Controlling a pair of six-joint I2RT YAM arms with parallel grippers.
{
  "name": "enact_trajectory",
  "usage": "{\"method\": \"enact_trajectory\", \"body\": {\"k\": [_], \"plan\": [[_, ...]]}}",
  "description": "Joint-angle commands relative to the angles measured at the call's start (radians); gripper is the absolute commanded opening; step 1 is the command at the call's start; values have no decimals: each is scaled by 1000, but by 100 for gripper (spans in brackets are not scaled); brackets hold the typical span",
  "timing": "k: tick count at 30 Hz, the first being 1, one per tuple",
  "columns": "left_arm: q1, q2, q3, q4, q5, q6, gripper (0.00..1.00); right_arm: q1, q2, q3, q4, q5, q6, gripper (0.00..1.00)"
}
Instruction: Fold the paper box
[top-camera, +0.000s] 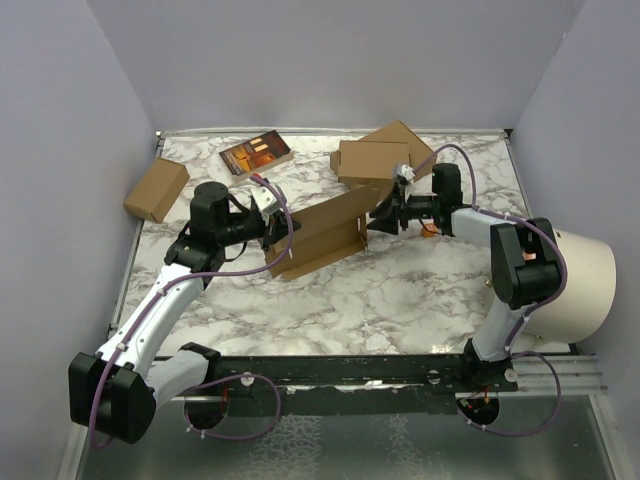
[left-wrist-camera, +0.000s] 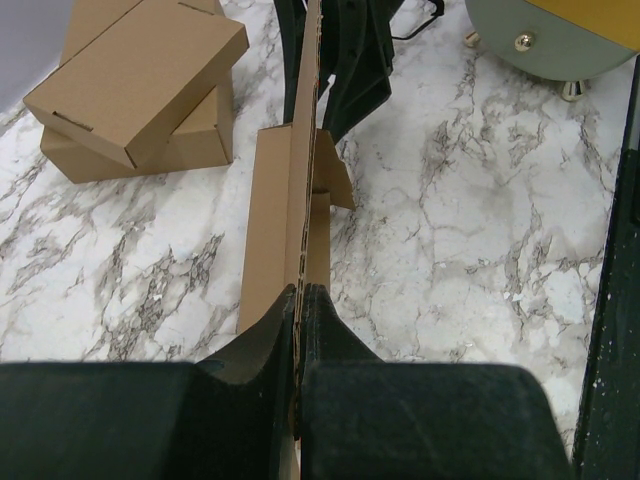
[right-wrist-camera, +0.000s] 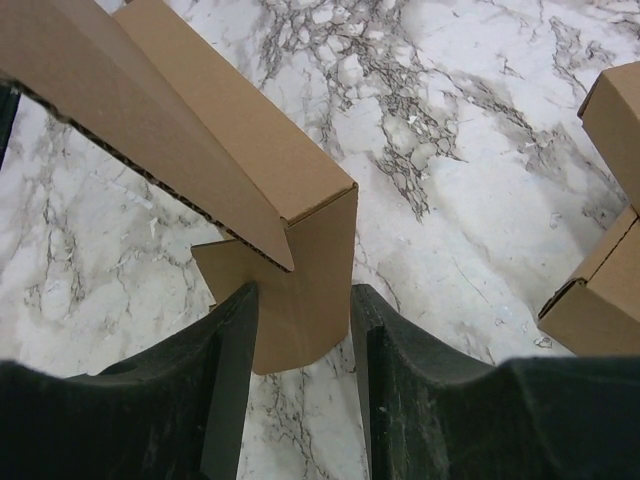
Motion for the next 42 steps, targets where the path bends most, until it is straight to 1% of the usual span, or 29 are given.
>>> {"method": "enact_trajectory", "body": {"k": [1, 4, 9, 17, 27, 30, 32, 34, 35, 39, 42], "plan": [[-8, 1, -24, -42, 37, -6, 0, 15, 15, -11, 46, -40, 39, 43], [-7, 0, -25, -44, 39, -6, 0, 26, 17, -20, 89, -13, 82, 43], [-7, 0, -26, -46, 40, -7, 0, 35, 26, -34, 149, -33, 144, 43], [-7, 4, -26, -44, 46, -9, 0, 46, 49, -28, 168, -9, 176, 42], [-7, 9, -28, -46, 46, -10, 0, 55, 48, -59, 275, 50, 258, 35], [-7, 12, -26, -49, 42, -9, 0, 55, 45, -55, 271, 43, 255, 36], [-7, 12, -26, -52, 39, -7, 0, 55, 48, -40, 228, 15, 223, 39], [-8, 13, -25, -54, 37, -8, 0, 54, 53, -23, 181, 9, 191, 41], [-8, 13, -24, -54, 37, -8, 0, 55, 56, -23, 184, 13, 195, 41], [-7, 19, -23, -53, 39, -11, 0, 58, 71, -29, 224, 54, 237, 37], [-7, 22, -23, -53, 42, -15, 0, 63, 86, -50, 310, 69, 297, 35]]}}
